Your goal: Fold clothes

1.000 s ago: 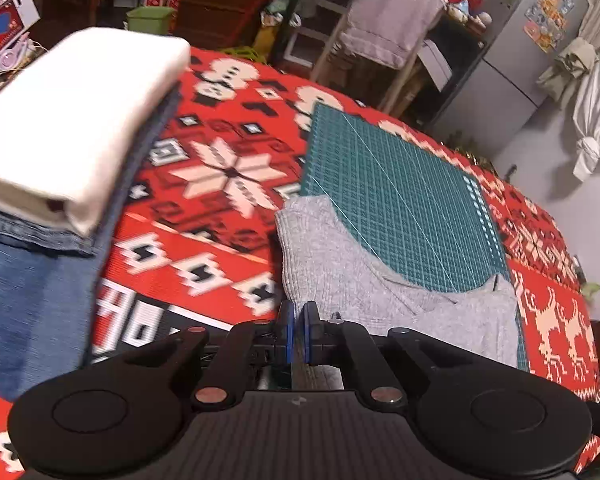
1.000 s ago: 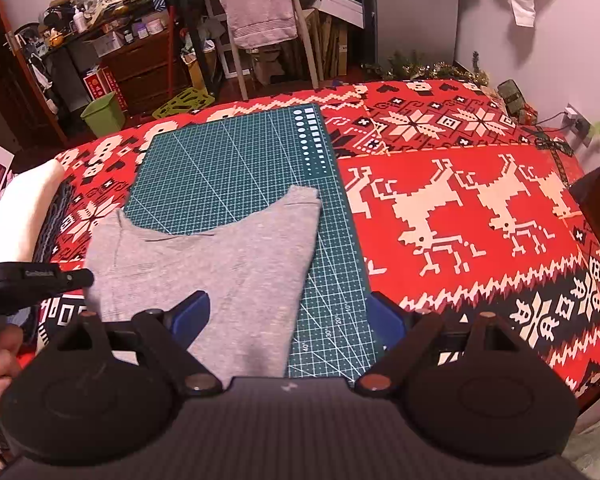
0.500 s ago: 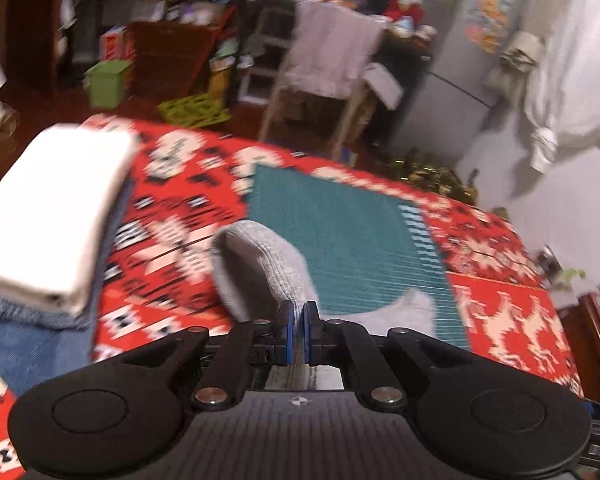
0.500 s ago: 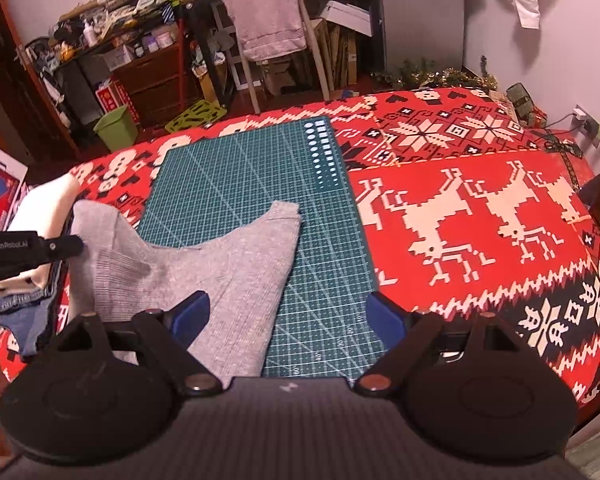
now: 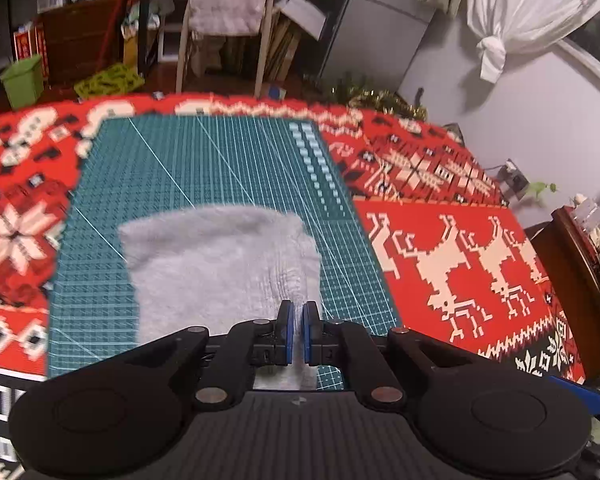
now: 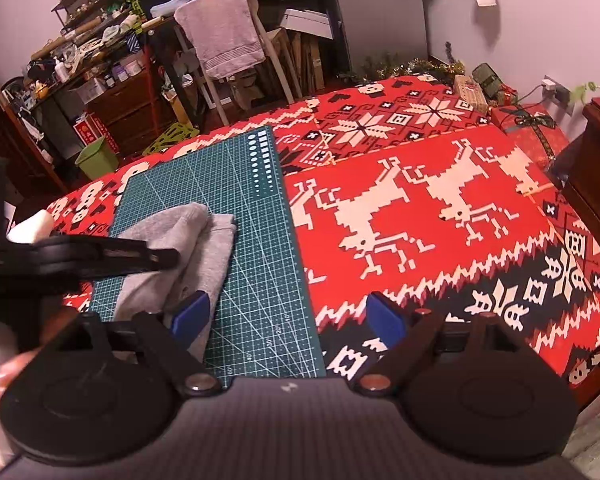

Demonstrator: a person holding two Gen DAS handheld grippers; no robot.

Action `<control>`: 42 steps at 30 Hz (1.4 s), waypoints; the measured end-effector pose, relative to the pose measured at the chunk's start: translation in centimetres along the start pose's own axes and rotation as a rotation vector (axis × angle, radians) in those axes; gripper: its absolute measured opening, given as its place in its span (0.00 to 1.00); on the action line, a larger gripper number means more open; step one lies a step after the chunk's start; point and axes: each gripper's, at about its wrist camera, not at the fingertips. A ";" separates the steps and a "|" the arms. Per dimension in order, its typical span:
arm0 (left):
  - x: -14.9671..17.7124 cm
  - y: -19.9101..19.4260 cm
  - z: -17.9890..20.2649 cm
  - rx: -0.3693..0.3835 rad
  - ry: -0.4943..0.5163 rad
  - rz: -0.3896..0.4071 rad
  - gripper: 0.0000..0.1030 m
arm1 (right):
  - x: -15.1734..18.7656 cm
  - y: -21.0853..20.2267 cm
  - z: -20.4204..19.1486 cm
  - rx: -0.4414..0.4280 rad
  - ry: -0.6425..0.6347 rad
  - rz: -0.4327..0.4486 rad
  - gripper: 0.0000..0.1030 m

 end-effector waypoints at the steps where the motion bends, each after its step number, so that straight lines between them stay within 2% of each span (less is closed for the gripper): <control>1: 0.0 0.5 -0.1 0.010 -0.012 -0.016 0.05 | 0.1 0.2 0.1 -0.001 0.005 -0.003 0.85; 5: 0.0 -0.1 -0.9 0.069 -0.054 -0.027 0.08 | 0.2 1.1 -0.1 -0.026 0.020 -0.018 0.85; 9: 0.0 -2.8 -2.9 0.122 -0.096 -0.005 0.18 | 0.1 2.2 -1.1 -0.110 0.037 -0.023 0.86; 15: 1.1 -6.5 -7.7 0.166 -0.194 0.027 0.18 | -1.0 5.6 -2.8 -0.261 0.124 -0.079 0.85; 20: 2.9 -7.0 -10.7 0.158 -0.223 -0.001 0.18 | -2.3 10.3 -3.8 -0.304 0.207 -0.150 0.77; 23: 3.9 -6.9 -11.3 0.151 -0.223 -0.015 0.18 | -2.7 12.8 -4.3 -0.328 0.227 -0.202 0.66; 24: 4.1 -6.8 -11.4 0.154 -0.221 -0.017 0.18 | -2.8 13.3 -4.6 -0.333 0.223 -0.216 0.58; 25: 4.2 -6.7 -11.4 0.158 -0.217 -0.019 0.18 | -2.8 13.7 -5.0 -0.330 0.210 -0.231 0.41; 26: 4.3 -6.7 -11.3 0.167 -0.212 -0.020 0.18 | -2.9 14.1 -5.3 -0.328 0.196 -0.245 0.28; 27: 4.4 -6.8 -11.2 0.181 -0.204 -0.018 0.18 | -2.9 14.4 -5.7 -0.326 0.183 -0.260 0.09; 32: 4.6 -7.4 -9.3 0.280 -0.115 0.003 0.18 | -3.2 12.4 -5.8 -0.376 0.156 -0.194 0.07; 36: 5.1 -6.2 -7.5 0.309 -0.027 -0.034 0.18 | -2.7 12.8 -4.2 -0.365 0.180 -0.190 0.07; 41: 6.2 -3.8 -6.0 0.242 0.061 -0.091 0.15 | -1.2 15.4 -2.7 -0.350 0.236 -0.249 0.11; 42: 6.2 -3.8 -6.1 0.239 0.067 -0.088 0.15 | -1.0 15.6 -2.7 -0.351 0.244 -0.245 0.15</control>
Point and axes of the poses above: each gripper's, at about its wrist camera, not at the fingertips, and y roughly the way its jaws point, z to its right, x to its underside
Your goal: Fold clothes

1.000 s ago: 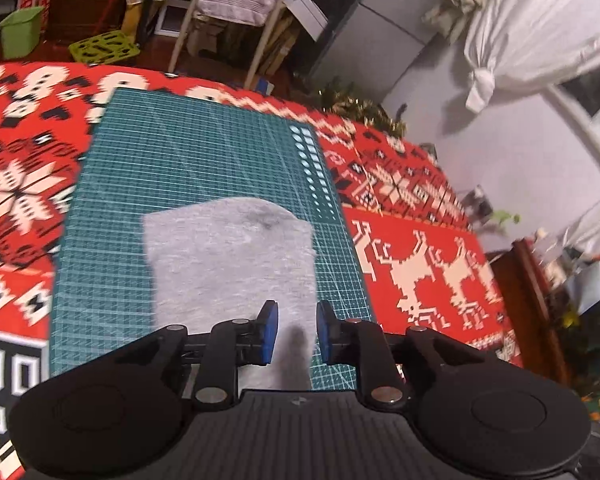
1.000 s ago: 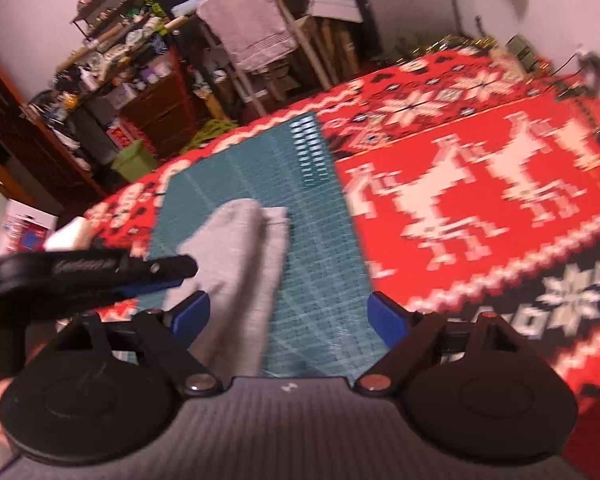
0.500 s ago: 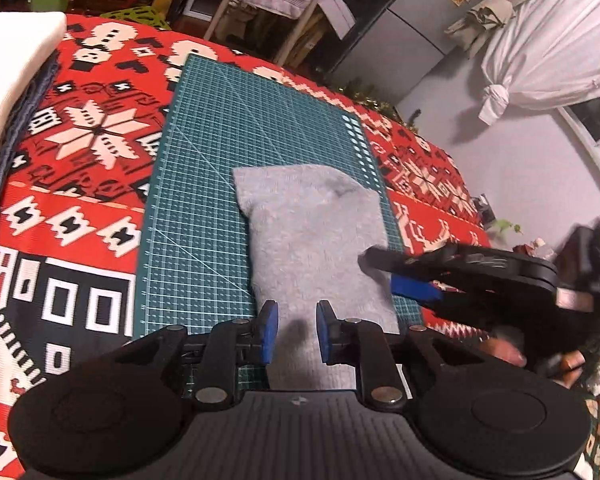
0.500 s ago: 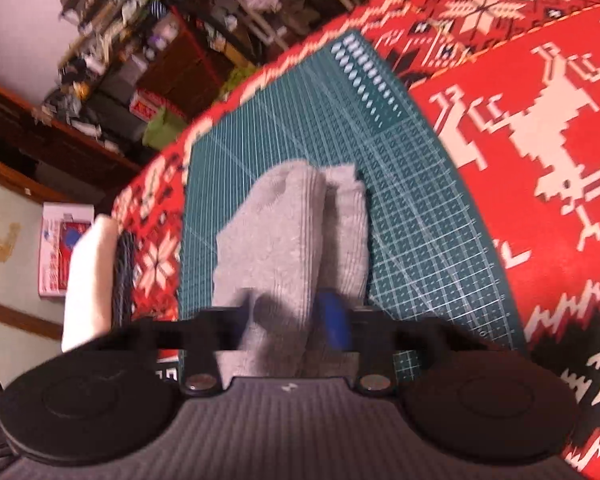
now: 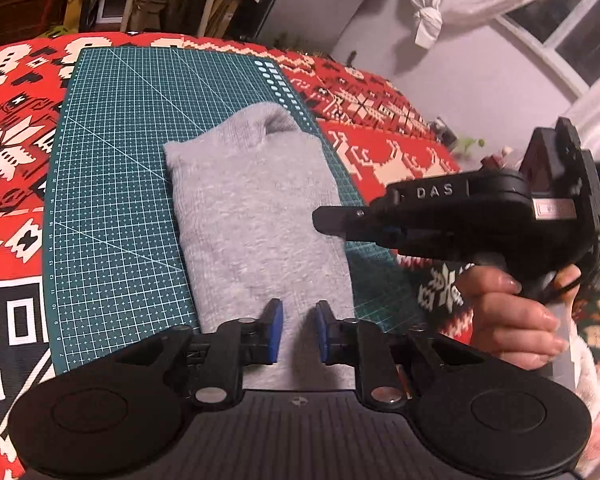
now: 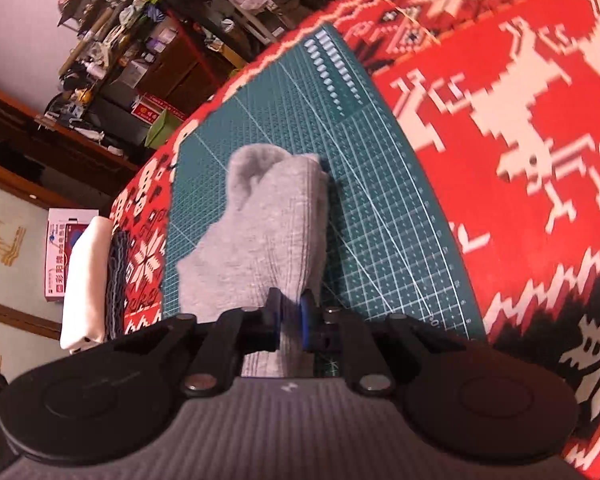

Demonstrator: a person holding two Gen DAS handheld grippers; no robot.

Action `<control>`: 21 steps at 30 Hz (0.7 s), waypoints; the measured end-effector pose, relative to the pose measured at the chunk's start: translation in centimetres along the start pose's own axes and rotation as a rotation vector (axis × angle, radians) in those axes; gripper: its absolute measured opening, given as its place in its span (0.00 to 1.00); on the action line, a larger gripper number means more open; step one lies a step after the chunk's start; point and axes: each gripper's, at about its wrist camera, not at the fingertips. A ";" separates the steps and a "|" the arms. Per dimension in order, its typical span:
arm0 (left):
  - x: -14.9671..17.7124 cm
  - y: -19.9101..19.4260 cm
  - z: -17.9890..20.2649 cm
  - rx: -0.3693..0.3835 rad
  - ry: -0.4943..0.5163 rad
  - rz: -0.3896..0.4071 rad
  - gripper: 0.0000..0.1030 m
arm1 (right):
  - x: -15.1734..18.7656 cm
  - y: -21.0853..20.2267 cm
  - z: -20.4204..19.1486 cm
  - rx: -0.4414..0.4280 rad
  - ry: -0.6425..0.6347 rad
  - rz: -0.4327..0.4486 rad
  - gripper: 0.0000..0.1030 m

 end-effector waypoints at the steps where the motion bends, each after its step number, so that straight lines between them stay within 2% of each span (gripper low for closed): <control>1: -0.1 -0.2 0.0 -0.002 0.004 0.004 0.15 | 0.1 0.0 0.1 -0.001 0.004 0.006 0.19; 5: -0.3 -0.6 -0.8 -0.021 0.008 0.010 0.15 | 0.4 -0.3 -0.7 -0.001 -0.035 0.028 0.21; 7: -0.3 -0.8 -1.1 -0.028 0.005 0.009 0.15 | 0.4 -0.6 -0.9 0.016 -0.050 0.030 0.26; 10: -0.3 -1.5 -1.1 -0.026 -0.002 0.020 0.15 | 0.7 -1.7 -0.7 0.043 -0.053 0.056 0.27; 13: 0.0 -2.6 -0.8 0.013 -0.006 0.045 0.15 | 1.5 -4.1 -0.8 0.043 -0.077 0.100 0.27; 15: 0.3 -3.0 -0.6 0.037 -0.004 0.054 0.15 | 2.4 -5.6 -1.6 0.014 -0.115 0.112 0.27; 18: 0.7 -3.1 -0.4 0.062 -0.003 0.052 0.15 | 4.1 -6.4 -3.0 -0.032 -0.162 0.088 0.23; 21: 1.3 -2.3 -0.8 0.075 -0.025 0.023 0.14 | 5.7 -5.7 -4.1 -0.036 -0.219 0.038 0.20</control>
Point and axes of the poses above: each gripper's, at about its wrist camera, not at the fingertips, and y roughly the way its jaws point, z to its right, x to its underside
